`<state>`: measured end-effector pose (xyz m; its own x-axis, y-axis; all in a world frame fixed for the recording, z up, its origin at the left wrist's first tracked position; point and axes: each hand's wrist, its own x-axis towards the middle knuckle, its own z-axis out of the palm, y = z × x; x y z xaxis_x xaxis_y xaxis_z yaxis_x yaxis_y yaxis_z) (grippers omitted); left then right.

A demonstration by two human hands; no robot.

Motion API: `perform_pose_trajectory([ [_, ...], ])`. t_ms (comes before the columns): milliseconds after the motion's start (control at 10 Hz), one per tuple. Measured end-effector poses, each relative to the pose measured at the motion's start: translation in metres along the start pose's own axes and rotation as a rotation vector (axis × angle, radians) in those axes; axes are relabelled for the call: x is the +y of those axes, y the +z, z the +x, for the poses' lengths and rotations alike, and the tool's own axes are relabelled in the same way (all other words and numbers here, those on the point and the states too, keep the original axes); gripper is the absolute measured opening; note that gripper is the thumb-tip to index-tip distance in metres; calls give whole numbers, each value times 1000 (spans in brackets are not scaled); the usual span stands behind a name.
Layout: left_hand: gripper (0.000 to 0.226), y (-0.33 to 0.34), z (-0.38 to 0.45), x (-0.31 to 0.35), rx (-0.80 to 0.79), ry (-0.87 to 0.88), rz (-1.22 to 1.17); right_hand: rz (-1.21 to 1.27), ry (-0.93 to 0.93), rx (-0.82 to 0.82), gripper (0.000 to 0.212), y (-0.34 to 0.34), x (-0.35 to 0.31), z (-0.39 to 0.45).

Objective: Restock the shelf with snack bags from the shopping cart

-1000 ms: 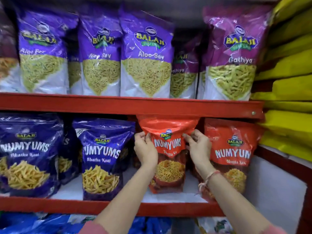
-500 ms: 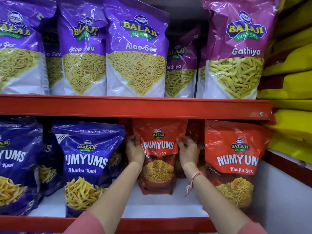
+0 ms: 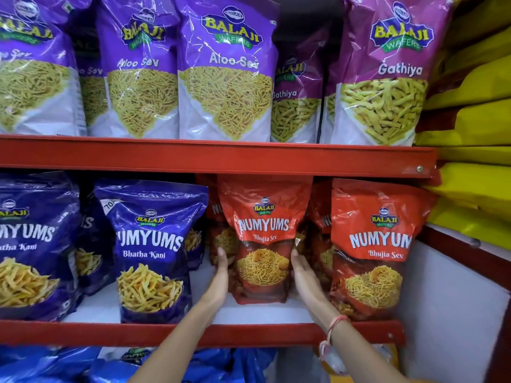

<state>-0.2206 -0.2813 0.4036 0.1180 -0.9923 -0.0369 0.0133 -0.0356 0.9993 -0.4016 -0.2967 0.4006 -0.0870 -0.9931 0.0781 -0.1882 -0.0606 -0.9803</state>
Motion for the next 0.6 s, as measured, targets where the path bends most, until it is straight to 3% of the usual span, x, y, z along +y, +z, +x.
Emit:
perform_pose_trajectory([
  [100,104,-6,-20,-1,-2,14,110,-89,-27,20,70,-11,2,-21],
  [200,100,-8,-42,0,3,28,195,-140,-40,28,96,-19,1,-43],
  [300,99,-11,-62,2,-13,34,256,-160,-46,2,92,-27,2,-60],
  [400,77,-12,-79,5,-71,81,402,-201,-58,-24,67,-27,-5,-75],
  [500,52,-17,-96,23,93,390,632,-316,-212,66,43,-37,-30,-88],
  [600,38,-26,-108,59,301,850,646,-134,-504,135,25,-69,-77,-110],
])
